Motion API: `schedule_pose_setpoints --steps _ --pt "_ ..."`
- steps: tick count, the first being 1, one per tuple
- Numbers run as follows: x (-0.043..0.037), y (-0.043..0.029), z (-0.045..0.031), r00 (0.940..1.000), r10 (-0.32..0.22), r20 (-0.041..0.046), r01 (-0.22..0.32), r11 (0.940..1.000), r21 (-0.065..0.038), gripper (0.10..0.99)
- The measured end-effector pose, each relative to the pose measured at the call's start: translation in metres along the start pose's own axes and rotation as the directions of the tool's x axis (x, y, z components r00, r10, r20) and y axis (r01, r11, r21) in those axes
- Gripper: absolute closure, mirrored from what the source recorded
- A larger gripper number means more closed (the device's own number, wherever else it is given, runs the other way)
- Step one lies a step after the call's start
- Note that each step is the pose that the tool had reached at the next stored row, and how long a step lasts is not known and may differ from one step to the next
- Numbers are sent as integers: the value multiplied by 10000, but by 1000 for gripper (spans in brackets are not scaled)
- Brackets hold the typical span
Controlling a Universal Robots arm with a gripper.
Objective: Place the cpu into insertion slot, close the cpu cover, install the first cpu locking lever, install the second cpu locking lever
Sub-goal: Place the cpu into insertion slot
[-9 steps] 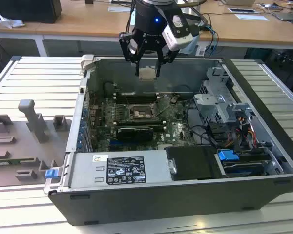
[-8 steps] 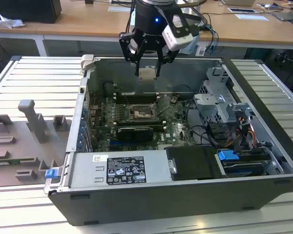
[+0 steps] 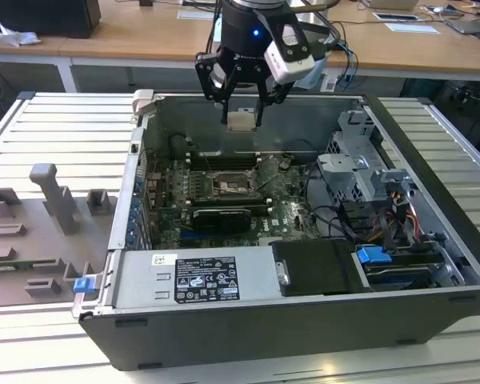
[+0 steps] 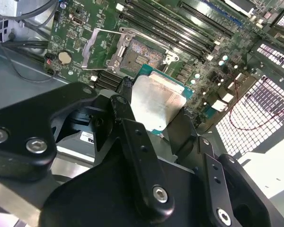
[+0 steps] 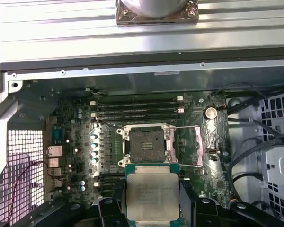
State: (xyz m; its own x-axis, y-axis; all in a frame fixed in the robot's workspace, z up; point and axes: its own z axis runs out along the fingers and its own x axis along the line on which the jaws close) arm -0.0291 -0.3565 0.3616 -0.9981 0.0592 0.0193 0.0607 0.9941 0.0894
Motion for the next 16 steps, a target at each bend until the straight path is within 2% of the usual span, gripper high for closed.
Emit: schedule_pose_setpoints --steps 16 --pt "0 0 0 9983 577 51 -577 9983 -12 545"
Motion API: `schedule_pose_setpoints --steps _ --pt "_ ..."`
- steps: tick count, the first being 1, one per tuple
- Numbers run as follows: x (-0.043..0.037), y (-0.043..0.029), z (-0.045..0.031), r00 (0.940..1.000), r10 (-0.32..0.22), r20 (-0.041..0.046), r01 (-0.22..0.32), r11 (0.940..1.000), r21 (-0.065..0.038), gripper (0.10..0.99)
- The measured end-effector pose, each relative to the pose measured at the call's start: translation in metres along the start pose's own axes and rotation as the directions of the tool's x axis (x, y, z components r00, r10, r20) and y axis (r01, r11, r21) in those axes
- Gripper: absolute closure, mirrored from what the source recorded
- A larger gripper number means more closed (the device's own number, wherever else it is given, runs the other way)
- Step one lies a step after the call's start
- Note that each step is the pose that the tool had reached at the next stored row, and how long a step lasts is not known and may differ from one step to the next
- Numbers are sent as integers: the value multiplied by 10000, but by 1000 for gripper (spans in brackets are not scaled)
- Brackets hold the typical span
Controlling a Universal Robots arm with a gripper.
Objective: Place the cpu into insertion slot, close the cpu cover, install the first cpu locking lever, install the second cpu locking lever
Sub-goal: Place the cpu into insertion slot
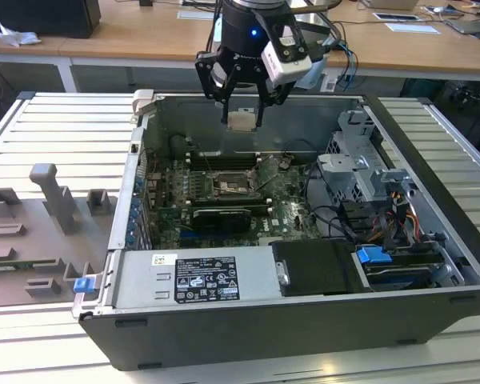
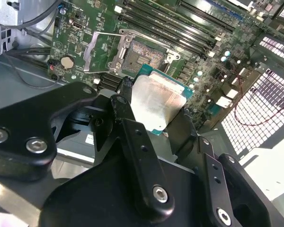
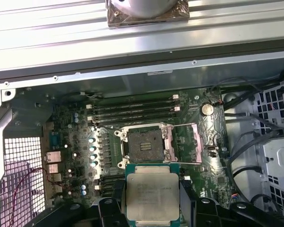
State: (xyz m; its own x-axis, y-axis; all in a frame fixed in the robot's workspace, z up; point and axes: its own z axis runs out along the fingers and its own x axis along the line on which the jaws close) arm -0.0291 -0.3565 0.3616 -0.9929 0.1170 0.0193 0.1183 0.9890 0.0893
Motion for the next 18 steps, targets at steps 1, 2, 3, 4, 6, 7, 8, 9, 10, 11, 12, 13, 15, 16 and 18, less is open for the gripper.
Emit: schedule_pose_setpoints --steps 1,2,3,4,6,7,8,9,10,11,12,13,15,16,18 --pt "0 0 0 10000 38 4 -38 10000 -1 545" --pt "0 0 0 10000 64 6 -64 10000 -2 545" --pt "0 0 0 10000 77 7 -77 10000 -2 545" --pt "0 0 0 10000 92 8 -92 10000 -3 545" --pt "0 0 0 9999 118 11 -118 9999 -3 545" --pt "0 0 0 9999 126 11 -126 9999 -2 545" --pt "0 0 0 9999 132 12 -132 9999 -3 545" --pt "0 0 0 9999 138 12 -138 9999 -3 545" --pt "0 0 0 9999 145 13 -145 9999 -4 545" --pt "0 0 0 9999 152 14 -152 9999 -3 545" --pt "0 0 0 9999 159 15 -159 9999 -4 545" --pt "0 0 0 9999 168 15 -168 9999 -4 545" --pt "0 0 0 9998 184 16 -184 9998 -4 545" --pt "0 0 0 9998 190 17 -190 9998 -4 545" --pt "0 0 0 9997 223 20 -223 9998 -4 545"
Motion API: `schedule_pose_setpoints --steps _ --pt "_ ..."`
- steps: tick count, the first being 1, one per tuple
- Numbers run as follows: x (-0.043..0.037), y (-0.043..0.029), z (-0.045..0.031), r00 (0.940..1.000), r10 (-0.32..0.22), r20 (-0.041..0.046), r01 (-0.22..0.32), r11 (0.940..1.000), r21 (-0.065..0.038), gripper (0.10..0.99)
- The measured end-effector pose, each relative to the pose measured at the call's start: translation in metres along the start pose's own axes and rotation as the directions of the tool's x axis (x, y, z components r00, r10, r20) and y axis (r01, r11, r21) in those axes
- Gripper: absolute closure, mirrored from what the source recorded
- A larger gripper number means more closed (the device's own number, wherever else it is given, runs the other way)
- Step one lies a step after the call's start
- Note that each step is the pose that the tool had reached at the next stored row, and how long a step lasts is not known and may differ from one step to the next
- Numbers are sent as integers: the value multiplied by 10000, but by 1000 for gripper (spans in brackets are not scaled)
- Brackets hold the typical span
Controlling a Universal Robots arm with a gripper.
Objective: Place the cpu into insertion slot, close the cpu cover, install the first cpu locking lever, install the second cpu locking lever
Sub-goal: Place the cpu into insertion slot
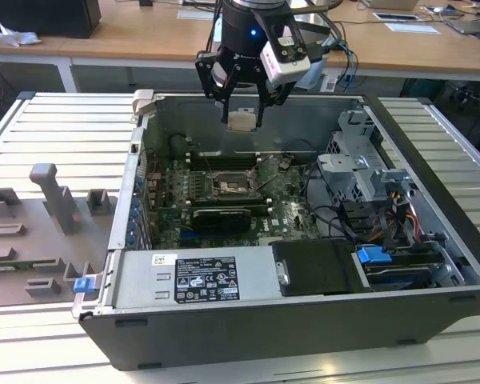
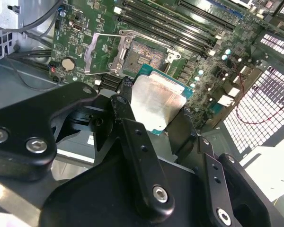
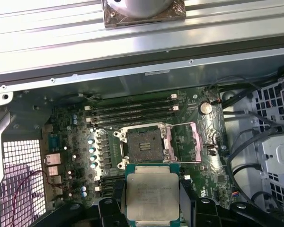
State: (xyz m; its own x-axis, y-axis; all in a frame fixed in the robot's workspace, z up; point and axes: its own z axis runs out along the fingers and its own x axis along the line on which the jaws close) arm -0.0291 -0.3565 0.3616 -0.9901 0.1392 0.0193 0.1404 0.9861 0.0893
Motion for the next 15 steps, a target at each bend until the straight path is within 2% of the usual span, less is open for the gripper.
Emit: schedule_pose_setpoints --steps 15 --pt "0 0 0 9999 125 12 -125 9999 -3 545"
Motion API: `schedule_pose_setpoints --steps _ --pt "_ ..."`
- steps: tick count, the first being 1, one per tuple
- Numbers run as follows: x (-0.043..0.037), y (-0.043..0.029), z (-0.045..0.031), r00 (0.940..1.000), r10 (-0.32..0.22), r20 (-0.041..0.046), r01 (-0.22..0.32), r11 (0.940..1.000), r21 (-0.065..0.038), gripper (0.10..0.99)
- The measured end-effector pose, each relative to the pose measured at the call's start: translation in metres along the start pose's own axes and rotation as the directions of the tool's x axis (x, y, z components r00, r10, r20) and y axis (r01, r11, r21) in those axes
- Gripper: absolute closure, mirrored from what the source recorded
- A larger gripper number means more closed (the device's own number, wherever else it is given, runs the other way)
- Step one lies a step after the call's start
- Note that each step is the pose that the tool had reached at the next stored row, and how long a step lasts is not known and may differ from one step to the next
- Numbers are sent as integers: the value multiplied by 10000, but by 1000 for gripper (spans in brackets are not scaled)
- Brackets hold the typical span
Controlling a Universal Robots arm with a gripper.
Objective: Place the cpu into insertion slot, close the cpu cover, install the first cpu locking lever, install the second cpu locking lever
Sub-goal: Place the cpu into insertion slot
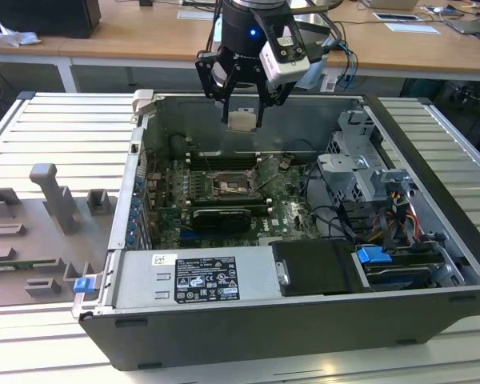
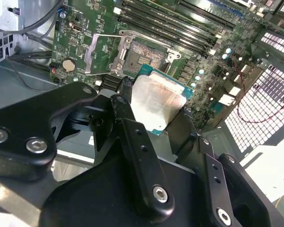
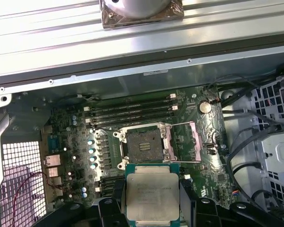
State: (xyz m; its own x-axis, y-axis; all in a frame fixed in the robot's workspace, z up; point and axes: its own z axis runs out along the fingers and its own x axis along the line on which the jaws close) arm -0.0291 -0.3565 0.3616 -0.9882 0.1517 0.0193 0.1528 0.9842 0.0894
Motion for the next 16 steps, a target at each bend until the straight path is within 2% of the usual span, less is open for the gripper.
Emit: schedule_pose_setpoints --steps 16 --pt "0 0 0 9999 169 15 -169 9999 -3 545"
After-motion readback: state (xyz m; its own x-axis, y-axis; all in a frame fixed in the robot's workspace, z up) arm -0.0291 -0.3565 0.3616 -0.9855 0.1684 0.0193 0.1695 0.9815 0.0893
